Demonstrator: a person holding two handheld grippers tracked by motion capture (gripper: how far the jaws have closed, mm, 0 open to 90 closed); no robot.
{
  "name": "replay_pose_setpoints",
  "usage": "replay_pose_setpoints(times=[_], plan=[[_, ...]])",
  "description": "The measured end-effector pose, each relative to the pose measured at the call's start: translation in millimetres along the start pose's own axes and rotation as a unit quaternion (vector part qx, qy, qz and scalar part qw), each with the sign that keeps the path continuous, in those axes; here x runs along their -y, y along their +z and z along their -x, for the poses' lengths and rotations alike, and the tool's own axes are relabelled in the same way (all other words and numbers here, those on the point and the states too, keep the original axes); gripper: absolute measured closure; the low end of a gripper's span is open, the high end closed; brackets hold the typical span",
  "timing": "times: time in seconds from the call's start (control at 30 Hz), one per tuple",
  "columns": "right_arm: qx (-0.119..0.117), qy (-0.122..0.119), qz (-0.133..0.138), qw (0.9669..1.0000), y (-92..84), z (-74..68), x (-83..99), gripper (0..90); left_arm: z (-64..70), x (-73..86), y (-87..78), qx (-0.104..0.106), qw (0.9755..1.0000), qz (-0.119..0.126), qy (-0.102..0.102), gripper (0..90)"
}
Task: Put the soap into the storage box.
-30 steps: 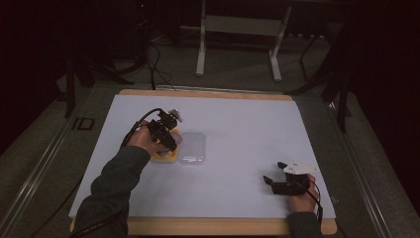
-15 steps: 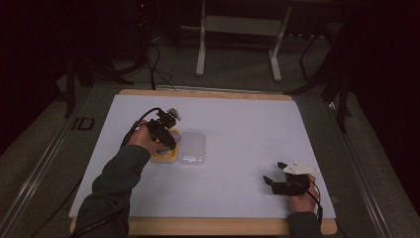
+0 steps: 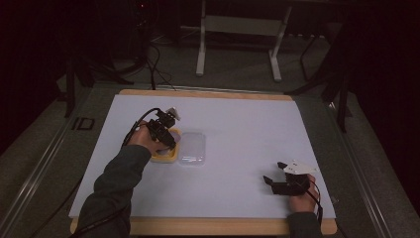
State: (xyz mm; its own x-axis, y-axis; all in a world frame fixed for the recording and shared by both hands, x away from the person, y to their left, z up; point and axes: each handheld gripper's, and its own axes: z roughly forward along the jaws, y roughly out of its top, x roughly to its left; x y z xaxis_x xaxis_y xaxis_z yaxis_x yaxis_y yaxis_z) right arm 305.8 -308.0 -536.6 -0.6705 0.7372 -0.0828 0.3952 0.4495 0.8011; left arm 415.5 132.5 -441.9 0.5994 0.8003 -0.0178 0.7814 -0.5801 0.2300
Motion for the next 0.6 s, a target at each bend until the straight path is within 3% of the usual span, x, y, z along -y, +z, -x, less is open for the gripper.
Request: replay_pose_setpoints(times=[0.6], plan=[[-0.001, 0.001, 0.0, 1.0, 0.1, 0.1, 0.0, 20.0, -9.7, -3.6, 7.1, 0.0, 0.9996, 0.002, -0.028, 49.9]])
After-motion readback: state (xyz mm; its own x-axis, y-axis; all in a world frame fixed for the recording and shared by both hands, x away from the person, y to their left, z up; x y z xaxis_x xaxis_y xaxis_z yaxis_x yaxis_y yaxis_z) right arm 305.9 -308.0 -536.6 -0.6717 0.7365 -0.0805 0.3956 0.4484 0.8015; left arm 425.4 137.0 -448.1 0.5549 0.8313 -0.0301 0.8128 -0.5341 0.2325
